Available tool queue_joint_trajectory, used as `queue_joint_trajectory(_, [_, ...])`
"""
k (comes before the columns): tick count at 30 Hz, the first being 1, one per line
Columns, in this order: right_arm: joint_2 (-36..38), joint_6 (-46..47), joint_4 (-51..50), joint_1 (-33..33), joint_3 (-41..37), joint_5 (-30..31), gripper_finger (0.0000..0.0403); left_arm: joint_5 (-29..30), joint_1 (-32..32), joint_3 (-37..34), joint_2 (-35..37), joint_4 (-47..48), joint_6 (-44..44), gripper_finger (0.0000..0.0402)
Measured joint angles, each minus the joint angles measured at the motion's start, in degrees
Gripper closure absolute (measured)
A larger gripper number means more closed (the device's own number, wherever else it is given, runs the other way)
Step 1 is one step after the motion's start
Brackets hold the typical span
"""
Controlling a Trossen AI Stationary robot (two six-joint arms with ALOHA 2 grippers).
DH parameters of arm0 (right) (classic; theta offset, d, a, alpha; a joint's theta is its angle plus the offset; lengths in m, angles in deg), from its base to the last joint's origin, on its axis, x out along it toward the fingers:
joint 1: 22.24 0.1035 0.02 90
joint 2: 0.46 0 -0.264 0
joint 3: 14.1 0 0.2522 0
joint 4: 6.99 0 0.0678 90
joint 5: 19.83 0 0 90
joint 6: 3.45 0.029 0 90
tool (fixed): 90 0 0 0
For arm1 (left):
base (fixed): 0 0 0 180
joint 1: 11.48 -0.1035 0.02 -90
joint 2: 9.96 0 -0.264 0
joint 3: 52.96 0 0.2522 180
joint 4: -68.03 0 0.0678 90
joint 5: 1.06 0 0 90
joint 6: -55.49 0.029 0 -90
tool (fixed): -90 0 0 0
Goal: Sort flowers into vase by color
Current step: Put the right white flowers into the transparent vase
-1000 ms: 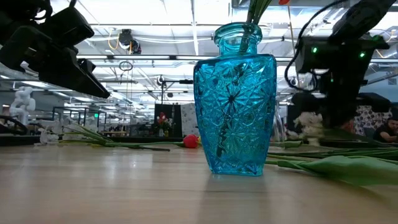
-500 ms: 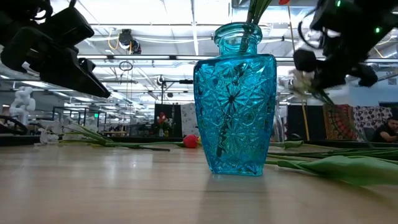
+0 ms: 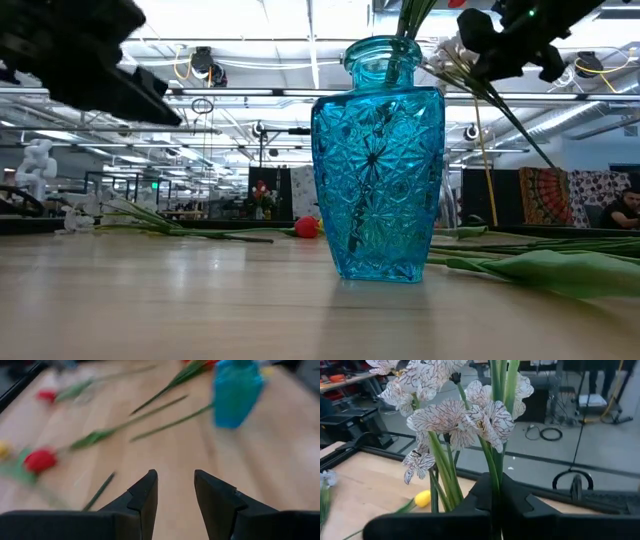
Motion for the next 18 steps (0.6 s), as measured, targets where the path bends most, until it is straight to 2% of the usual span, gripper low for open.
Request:
queue_joint_trajectory(7, [0.31,-7.21,5.99,-1.74,0.02,-1.38,0.0399,-2.79,-3.29,-1.31,0.02,-4.23,3.79,0.0265])
queue_joint_trajectory(12, [0.72,-17.62,17.03,-4.14,0.04,-8.03,0.0399,-7.29,-8.26,-8.68,0.00,-17.02,2.18,0.0265])
queue_joint_trajectory(15, [0.94,-24.82,24.73,-5.77,0.04,-11.69,0.0399,-7.55,-10.69,-12.95,0.00,-24.71,0.04,0.0265])
queue_joint_trajectory(18, [1.03,-30.73,32.54,-7.58,0.04,-17.48,0.0399,-7.92,-12.10,-15.07,0.02,-28.47,-2.61,0.0265])
